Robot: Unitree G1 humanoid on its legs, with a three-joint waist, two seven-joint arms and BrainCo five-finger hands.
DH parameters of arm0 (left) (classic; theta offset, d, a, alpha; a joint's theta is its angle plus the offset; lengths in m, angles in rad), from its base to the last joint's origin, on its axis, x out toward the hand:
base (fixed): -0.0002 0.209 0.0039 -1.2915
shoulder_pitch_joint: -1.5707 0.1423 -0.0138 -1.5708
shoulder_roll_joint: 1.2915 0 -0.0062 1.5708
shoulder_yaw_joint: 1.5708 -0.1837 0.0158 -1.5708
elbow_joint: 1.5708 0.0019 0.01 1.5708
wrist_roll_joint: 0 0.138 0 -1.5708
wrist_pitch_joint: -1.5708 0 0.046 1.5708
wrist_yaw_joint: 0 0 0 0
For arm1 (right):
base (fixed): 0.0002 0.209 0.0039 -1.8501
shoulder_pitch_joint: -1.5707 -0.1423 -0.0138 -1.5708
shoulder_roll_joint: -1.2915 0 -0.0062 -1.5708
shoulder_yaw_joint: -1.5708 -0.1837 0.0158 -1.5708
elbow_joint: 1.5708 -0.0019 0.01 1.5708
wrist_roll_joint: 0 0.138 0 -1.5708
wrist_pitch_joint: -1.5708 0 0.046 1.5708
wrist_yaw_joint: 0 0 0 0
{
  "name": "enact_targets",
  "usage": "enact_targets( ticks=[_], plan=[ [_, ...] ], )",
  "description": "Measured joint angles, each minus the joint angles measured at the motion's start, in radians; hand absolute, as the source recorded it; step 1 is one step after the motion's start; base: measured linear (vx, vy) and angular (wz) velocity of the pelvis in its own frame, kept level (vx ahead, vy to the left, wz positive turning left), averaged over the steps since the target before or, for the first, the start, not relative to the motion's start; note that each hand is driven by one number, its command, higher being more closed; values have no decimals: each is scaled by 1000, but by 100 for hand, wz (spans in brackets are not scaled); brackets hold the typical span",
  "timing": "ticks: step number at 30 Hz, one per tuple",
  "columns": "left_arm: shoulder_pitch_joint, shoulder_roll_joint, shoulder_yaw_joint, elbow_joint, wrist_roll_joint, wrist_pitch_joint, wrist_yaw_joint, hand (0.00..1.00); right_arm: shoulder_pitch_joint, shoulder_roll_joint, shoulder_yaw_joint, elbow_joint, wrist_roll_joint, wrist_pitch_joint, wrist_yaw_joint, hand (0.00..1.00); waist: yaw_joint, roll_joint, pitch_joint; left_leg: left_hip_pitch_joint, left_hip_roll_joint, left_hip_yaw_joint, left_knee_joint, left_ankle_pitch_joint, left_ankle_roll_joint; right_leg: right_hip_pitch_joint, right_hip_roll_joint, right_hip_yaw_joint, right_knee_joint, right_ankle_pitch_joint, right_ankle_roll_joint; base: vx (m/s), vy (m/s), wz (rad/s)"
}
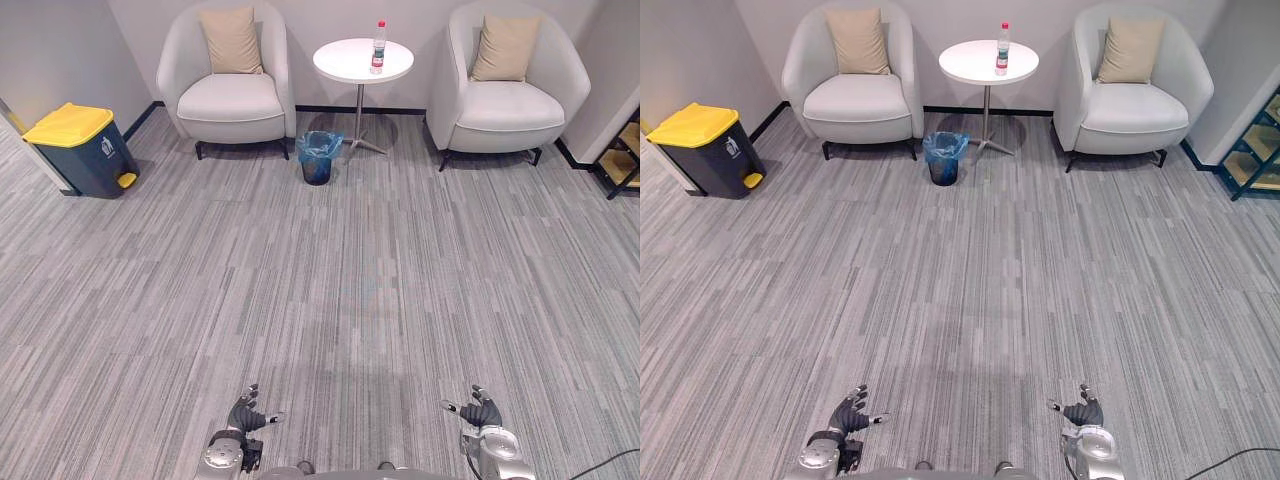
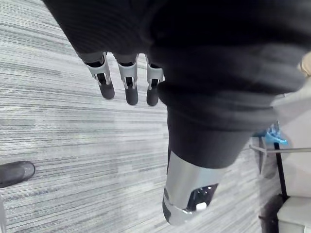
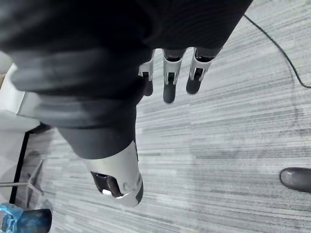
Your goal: Gather rubbish on tea table into small bin, then transfer packed bag to large trash can.
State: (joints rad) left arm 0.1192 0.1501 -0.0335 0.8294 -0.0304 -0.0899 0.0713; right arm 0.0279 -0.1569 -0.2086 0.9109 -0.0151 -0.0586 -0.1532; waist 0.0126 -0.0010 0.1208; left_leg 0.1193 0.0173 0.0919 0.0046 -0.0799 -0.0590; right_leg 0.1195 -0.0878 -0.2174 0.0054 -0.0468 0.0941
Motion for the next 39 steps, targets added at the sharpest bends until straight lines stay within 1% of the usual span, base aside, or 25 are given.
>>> enact_targets(
  ticks=[2,7,11,14,20,22,26,31,33,34,36,37,38,39],
  plan=[
    [2,3,6,10,1,5,2,0,1,0,1,-26,-18,0,0,0,0,-2,-1,-1,-1,-2,-9,7,-10,0,0,-4,-7,2,-3,-8,-9,2],
    [0,1,6,35,2,7,3,0,0,0,14,-32,-26,1,0,0,-1,-5,-3,0,0,-5,-11,7,-10,8,2,-14,-17,3,-4,-9,-21,5],
    [0,1,6,48,3,14,8,0,-1,4,20,-29,-26,1,0,0,-1,-8,-5,0,-1,-4,-12,8,-11,17,4,-19,-35,12,-13,-2,-1,1],
    [0,0,6,64,3,16,18,0,-2,14,20,-22,-24,1,-1,0,-1,-13,-7,1,-2,-4,-36,31,-28,14,5,-24,-45,21,-13,-22,-17,4],
    [1,-12,6,68,3,18,18,0,-2,22,20,-7,-12,2,-1,0,-1,-13,-7,2,0,-3,-41,36,-20,14,8,-23,-46,24,-18,-54,-17,0],
    [1,-11,6,68,3,18,18,0,-2,24,20,-1,-8,2,-1,0,-1,-13,-7,1,0,-2,-43,41,-13,12,9,-23,-49,29,-25,-75,-9,-2],
    [2,-11,6,68,3,18,18,0,-2,30,20,6,6,4,-1,0,0,-13,-6,-2,2,8,-73,59,15,5,18,-19,-76,49,-37,-71,-17,-5],
    [17,-11,6,68,3,20,18,0,-2,30,18,6,10,4,-18,0,0,-12,-3,-4,3,28,-77,59,18,-6,19,-2,-77,51,-39,-42,-9,-11],
    [11,-11,6,62,3,20,18,0,-8,30,10,0,9,4,-20,0,1,-13,-2,-31,3,41,-69,50,29,-35,17,6,-73,51,-38,-7,5,-17],
    [7,-11,6,61,3,20,18,0,-17,30,5,-13,9,6,-20,0,2,-11,5,-50,3,54,-49,36,42,-56,16,20,-63,47,-33,29,17,-22],
    [8,-11,6,50,2,21,18,0,-32,30,-9,-27,9,10,-21,0,1,-7,16,-76,3,67,-3,7,50,-78,9,33,-36,36,-22,70,40,-25],
    [7,-11,7,37,2,21,19,0,-40,29,-19,-32,10,11,-23,0,3,-6,25,-84,2,76,24,-15,55,-87,4,42,-15,21,-14,92,53,-21],
    [8,-11,7,33,2,21,19,0,-43,29,-23,-33,10,13,-23,0,3,-5,27,-91,2,79,42,-28,59,-95,0,46,2,12,-14,112,71,-16],
    [8,-11,6,24,2,21,19,0,-45,29,-28,-34,10,16,-24,0,3,-3,29,-102,1,83,70,-53,63,-113,-7,52,39,-12,-6,129,91,-12]
  ],
)
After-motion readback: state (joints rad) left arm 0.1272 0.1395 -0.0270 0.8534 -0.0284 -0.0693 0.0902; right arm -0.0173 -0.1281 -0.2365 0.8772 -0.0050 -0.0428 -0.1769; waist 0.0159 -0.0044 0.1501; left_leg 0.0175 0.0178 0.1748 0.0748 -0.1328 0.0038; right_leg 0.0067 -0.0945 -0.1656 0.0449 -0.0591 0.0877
